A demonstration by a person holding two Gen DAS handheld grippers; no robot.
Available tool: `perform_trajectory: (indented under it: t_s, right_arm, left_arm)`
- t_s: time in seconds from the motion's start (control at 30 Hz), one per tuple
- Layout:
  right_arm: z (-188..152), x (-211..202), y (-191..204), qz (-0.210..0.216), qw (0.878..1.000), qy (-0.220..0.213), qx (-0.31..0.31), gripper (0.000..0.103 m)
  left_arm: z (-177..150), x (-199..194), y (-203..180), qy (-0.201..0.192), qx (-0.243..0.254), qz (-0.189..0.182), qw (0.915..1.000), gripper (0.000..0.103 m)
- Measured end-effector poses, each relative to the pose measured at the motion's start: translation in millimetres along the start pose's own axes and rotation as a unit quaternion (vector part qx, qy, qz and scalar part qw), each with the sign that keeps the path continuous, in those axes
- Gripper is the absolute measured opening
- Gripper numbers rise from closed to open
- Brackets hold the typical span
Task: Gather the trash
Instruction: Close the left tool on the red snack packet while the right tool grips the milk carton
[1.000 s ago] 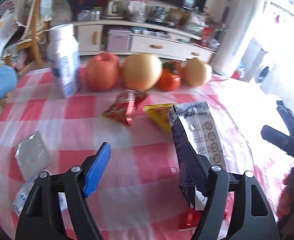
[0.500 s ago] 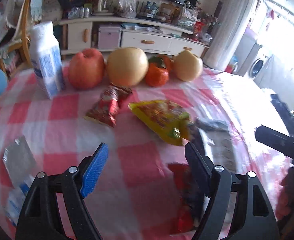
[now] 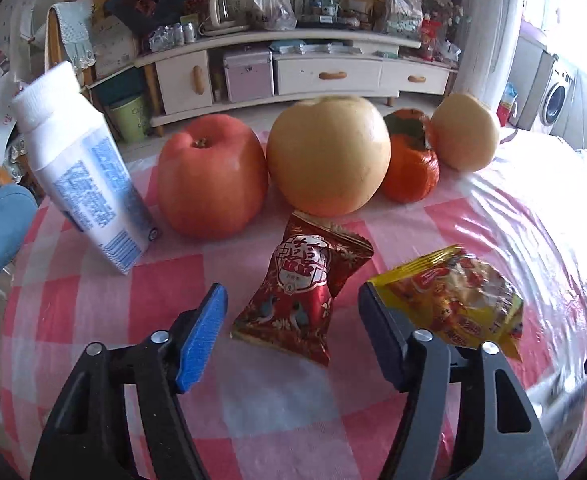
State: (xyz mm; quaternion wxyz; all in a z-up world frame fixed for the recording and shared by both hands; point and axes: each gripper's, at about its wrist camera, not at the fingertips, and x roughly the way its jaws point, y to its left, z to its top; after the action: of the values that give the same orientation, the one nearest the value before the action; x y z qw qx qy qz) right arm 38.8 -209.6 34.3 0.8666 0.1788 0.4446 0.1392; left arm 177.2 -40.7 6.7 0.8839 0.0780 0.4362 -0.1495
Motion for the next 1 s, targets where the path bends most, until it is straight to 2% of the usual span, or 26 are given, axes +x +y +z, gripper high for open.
perform_trajectory:
  t_s: [0.1,0.23,0.3,0.57,0.8,0.9,1.0]
  right_arm:
    - [-2,2,4,0.0,1.0,0.003,-0.007,0.099]
    - [-3,4,5,-0.001,1.0,0.005,-0.01,0.099]
    - [-4,5,5,-0.002,1.0,0.007,-0.009,0.099]
    - [-8,18,1,-0.038,0.999,0.032,-0.014,0.099]
    - [-12,24,0,-0.054,0.998,0.038,-0.021,0.099]
    - [-12,18,6,-0.042,0.998,0.021,-0.028,0.099]
    - [-14,11,18,-0.009,0.999,0.004,-0.043,0.099]
  left_arm:
    - [3,9,1,0.007,-0.005,0.0,1.0,0.059]
    - [7,10,0,-0.002,-0.01,-0.001,1.0,0.045]
    - [6,9,1,-0.004,-0.014,0.0,0.9999,0.042]
    - [-19,-13,-1,-0.011,-0.042,-0.019,0.9989,0.04]
    - [-46,-61,7,-0.037,-0.051,-0.024,0.9977,0.04]
    - [-56,-82,10,-0.045,-0.056,-0.022,0.9972,0.04]
    - [-67,-103,14,-0.053,-0.066,-0.023,0.9962,0.04]
